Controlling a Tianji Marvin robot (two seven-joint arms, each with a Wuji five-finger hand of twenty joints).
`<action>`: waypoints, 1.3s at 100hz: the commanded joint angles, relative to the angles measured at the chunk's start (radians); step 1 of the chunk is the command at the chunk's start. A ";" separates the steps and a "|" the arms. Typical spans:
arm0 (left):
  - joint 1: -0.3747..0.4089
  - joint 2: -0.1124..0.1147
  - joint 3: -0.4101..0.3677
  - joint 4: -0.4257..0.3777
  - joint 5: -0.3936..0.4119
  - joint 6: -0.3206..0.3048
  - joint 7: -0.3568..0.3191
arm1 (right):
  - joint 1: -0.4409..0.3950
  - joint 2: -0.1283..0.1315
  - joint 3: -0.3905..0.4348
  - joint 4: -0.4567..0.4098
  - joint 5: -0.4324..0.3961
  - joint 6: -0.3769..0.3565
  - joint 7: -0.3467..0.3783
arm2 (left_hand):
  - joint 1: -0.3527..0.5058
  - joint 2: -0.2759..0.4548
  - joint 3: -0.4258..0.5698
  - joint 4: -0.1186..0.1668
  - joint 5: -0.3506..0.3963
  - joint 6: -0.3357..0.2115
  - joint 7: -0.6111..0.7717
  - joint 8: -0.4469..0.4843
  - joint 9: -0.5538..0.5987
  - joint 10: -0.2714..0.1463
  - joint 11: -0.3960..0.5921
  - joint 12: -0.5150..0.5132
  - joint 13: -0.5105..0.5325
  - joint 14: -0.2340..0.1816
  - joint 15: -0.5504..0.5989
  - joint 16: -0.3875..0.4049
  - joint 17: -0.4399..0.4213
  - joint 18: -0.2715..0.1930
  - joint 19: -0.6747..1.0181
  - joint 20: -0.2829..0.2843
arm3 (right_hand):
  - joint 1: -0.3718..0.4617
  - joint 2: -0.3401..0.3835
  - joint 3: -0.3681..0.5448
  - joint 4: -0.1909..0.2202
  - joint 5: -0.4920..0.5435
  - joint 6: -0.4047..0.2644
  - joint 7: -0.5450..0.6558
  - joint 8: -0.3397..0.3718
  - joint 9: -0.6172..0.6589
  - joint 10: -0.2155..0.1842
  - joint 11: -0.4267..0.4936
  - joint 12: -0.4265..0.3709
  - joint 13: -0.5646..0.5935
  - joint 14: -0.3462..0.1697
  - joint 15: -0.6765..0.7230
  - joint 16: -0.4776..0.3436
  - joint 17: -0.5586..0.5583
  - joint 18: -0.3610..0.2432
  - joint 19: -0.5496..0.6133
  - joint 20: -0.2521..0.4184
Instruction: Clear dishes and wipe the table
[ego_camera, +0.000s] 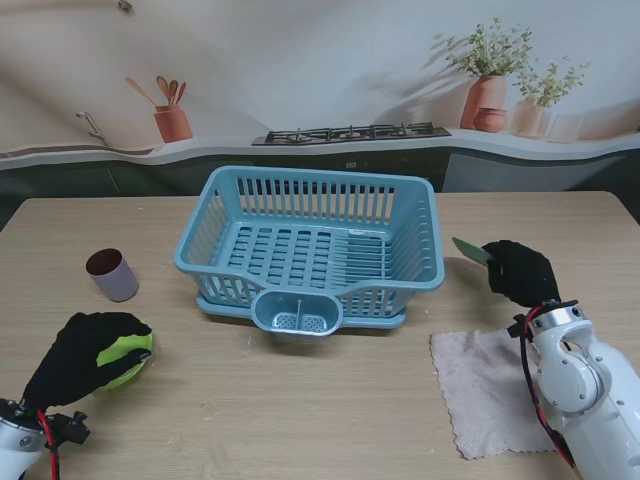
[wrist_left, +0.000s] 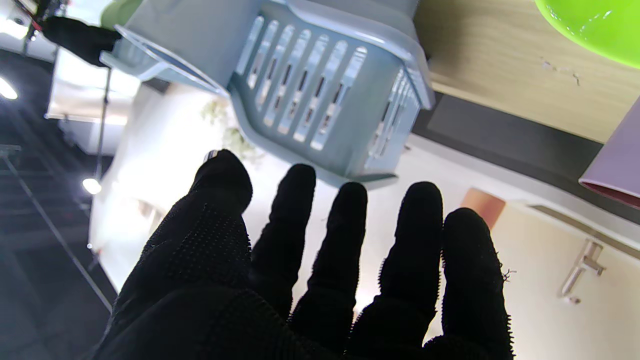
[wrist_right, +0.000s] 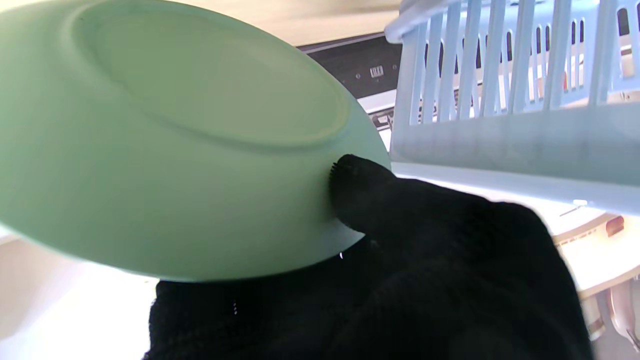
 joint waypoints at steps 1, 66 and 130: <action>0.003 -0.001 0.000 -0.004 0.000 -0.002 -0.011 | 0.007 -0.005 0.006 -0.027 0.000 -0.012 0.001 | 0.012 0.032 -0.023 -0.022 0.009 -0.011 -0.005 -0.002 0.007 0.001 -0.008 -0.002 0.007 -0.003 -0.003 0.007 -0.012 0.000 -0.016 -0.013 | 0.136 0.049 0.124 0.012 0.098 -0.056 0.068 0.002 0.011 0.006 0.010 0.010 0.018 0.056 0.019 0.008 0.071 -0.007 0.148 0.024; 0.001 0.000 0.000 -0.002 0.005 -0.001 -0.010 | 0.055 -0.009 0.061 -0.130 0.052 -0.154 0.062 | 0.016 0.032 -0.030 -0.020 0.010 -0.012 -0.006 -0.002 0.008 0.001 -0.009 -0.002 0.008 -0.003 -0.002 0.008 -0.013 -0.001 -0.016 -0.013 | 0.131 0.040 0.132 0.011 0.107 -0.063 0.080 -0.003 0.029 0.000 0.005 0.006 0.030 0.052 0.021 0.003 0.076 -0.013 0.164 0.002; 0.001 0.000 0.000 -0.003 0.003 -0.001 -0.011 | 0.087 0.003 0.022 -0.320 0.267 -0.198 0.312 | 0.019 0.032 -0.032 -0.020 0.010 -0.013 -0.005 -0.002 0.007 0.000 -0.009 -0.002 0.008 -0.004 -0.003 0.008 -0.013 -0.001 -0.016 -0.013 | 0.123 0.043 0.134 0.017 0.110 -0.075 0.086 -0.003 0.040 -0.012 0.000 0.005 0.038 0.046 0.019 0.000 0.075 -0.023 0.173 -0.003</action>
